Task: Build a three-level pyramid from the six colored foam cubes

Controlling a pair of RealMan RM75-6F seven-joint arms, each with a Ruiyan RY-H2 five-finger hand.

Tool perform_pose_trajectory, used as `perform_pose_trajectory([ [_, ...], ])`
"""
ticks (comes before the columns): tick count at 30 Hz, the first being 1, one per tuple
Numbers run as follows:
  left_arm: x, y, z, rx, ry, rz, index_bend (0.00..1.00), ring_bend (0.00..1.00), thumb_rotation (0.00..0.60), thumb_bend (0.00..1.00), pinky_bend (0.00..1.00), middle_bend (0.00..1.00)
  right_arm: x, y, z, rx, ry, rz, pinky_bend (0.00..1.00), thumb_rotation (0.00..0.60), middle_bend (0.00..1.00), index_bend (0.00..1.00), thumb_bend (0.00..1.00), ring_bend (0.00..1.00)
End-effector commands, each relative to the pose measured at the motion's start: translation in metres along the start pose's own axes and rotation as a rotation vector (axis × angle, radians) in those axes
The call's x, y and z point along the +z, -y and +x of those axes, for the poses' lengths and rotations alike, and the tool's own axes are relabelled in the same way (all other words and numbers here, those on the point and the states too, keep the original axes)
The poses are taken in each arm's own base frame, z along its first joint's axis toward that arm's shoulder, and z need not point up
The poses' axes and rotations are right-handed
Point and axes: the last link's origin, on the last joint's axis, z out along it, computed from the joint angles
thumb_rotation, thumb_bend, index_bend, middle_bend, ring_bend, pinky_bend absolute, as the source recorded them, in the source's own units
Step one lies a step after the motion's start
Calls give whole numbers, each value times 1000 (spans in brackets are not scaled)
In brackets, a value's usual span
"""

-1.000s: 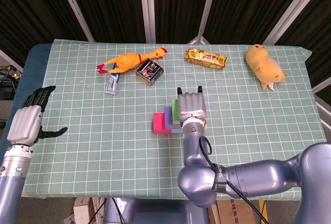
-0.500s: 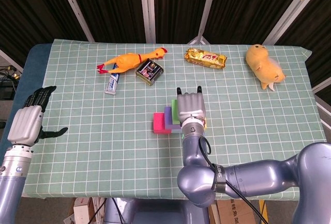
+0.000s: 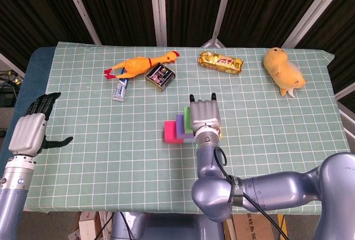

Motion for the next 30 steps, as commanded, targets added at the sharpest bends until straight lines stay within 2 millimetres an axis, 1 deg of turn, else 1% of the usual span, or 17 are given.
perform_pose_trajectory([
  [1,0,0,0,0,0,1,0,17,600,105,80,46,1,0,-1,6,-4,6,0,600,409,0,326,234],
  [4,0,0,0,-1,-1,1,0,17,600,105,80,46,1,-1,-2,8,-4,5,0,600,381,0,325,218],
  [9,0,1,1,-1,-2,3,0,17,600,105,80,46,1,-1,-3,8,-1,6,0,600,291,0,325,180],
  [19,1,1,0,0,-2,5,0,17,600,105,80,46,0,-2,-4,7,4,13,0,600,195,0,325,132],
  [27,1,0,1,0,-6,2,0,16,600,105,80,46,-3,0,-8,13,8,29,0,600,10,0,325,14],
  [30,1,1,2,-1,-9,3,0,17,600,105,80,44,-5,1,-7,20,-5,42,0,600,0,0,325,0],
])
